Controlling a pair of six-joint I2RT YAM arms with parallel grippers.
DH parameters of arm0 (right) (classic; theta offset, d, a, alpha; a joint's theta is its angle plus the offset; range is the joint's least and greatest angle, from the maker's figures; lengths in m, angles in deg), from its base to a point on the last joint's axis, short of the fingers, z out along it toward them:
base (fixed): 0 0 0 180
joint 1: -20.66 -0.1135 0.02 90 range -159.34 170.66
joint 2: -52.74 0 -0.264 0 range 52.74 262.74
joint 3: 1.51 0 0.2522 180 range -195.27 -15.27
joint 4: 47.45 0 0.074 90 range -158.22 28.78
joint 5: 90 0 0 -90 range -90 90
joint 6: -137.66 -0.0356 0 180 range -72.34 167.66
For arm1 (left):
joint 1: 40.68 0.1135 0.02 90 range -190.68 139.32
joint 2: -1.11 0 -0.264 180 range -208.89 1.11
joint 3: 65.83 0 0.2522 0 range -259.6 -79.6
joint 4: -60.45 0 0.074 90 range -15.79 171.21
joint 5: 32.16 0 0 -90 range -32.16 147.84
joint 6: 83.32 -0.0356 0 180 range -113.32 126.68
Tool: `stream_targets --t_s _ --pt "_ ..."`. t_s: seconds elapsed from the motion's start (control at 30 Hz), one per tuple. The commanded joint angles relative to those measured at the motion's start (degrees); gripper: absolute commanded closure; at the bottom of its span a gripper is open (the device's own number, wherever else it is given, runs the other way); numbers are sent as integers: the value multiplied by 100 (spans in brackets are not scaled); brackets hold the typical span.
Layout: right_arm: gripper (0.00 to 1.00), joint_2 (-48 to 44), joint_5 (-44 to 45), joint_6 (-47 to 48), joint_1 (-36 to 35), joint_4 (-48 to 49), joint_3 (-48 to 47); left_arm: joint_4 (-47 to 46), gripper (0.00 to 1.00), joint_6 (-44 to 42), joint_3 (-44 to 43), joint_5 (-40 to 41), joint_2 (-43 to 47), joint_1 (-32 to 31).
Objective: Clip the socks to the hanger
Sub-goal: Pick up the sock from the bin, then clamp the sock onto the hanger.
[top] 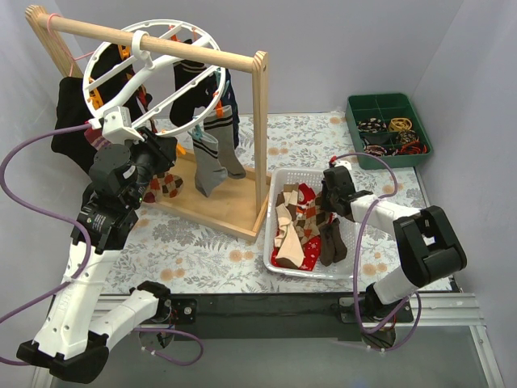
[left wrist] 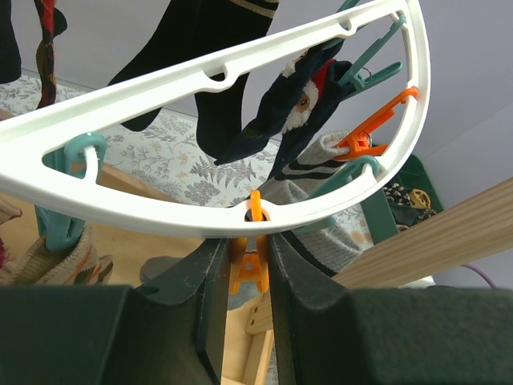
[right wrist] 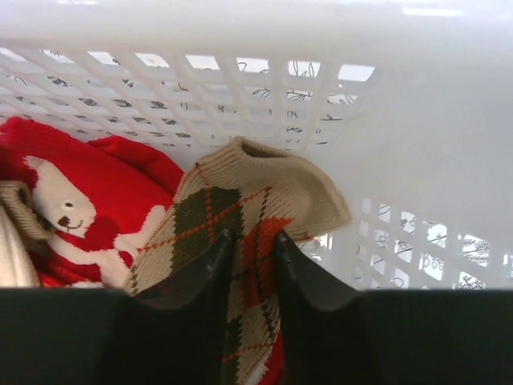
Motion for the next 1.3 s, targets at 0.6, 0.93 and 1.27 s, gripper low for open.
stream_targets --t_s 0.6,0.93,1.27 --pt "99 -2865 -426 1362 -973 -68 -32 259 100 33 -223 -46 45 19" --pt "99 -3440 -1628 2654 -2142 64 -858 355 100 95 -459 -301 -87 19" --pt "99 -2386 -3026 3137 -3223 407 -2351 321 100 95 -618 -722 -166 19"
